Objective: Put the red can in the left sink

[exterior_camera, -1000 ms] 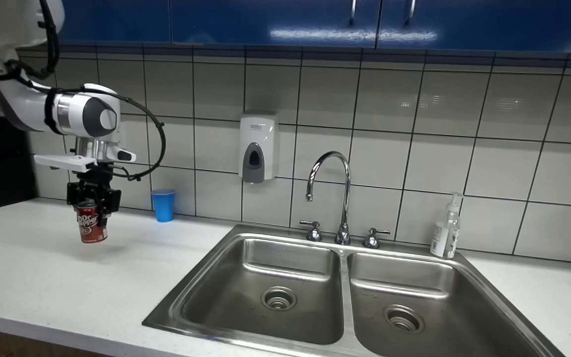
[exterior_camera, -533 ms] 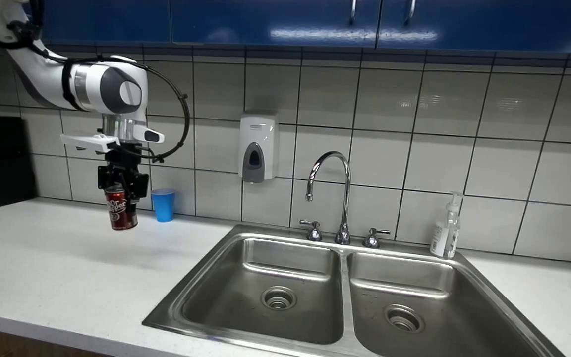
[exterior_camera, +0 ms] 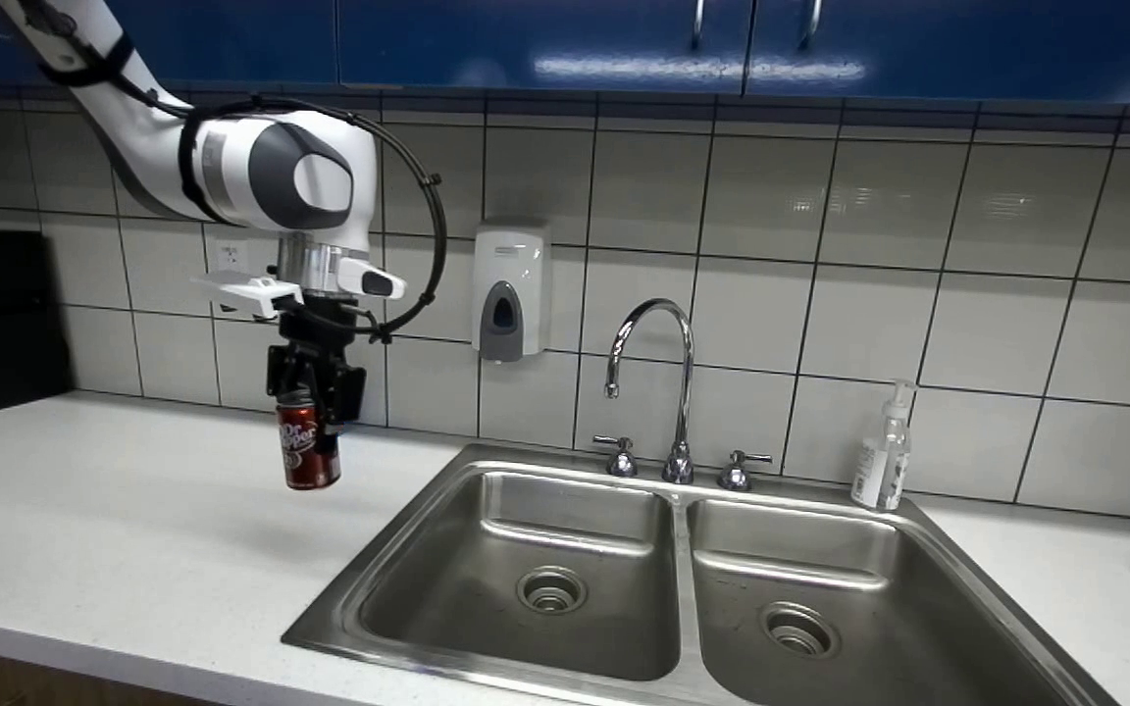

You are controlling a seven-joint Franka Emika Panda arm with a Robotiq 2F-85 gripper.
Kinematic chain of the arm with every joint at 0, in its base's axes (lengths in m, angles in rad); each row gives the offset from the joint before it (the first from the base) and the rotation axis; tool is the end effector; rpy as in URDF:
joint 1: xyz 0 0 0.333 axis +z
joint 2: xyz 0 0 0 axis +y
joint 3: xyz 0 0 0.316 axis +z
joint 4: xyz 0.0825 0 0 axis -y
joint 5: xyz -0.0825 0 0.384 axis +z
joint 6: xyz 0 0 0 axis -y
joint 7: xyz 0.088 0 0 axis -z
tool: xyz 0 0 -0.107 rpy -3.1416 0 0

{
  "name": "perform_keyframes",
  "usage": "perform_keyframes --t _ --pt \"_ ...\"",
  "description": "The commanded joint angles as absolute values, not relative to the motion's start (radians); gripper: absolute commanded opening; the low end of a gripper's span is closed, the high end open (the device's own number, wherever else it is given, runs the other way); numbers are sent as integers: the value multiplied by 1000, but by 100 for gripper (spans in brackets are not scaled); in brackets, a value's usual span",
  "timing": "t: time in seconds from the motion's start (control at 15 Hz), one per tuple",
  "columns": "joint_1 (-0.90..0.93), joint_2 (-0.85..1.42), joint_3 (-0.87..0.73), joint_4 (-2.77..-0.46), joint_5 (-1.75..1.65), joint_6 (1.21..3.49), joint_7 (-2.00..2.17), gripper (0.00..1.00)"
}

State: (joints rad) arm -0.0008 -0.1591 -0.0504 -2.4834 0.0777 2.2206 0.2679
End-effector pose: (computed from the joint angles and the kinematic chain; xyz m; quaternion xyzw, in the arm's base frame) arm 0.4440 -0.0200 0.3400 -0.9812 0.1828 0.0553 0.0278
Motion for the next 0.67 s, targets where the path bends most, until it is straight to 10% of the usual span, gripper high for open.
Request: perform_keyframes --t 0.0,0.6 --pt "-91 -225 -114 -2518 39 2194 163 41" --pt "-215 -57 -276 -2416 56 2287 -132 41"
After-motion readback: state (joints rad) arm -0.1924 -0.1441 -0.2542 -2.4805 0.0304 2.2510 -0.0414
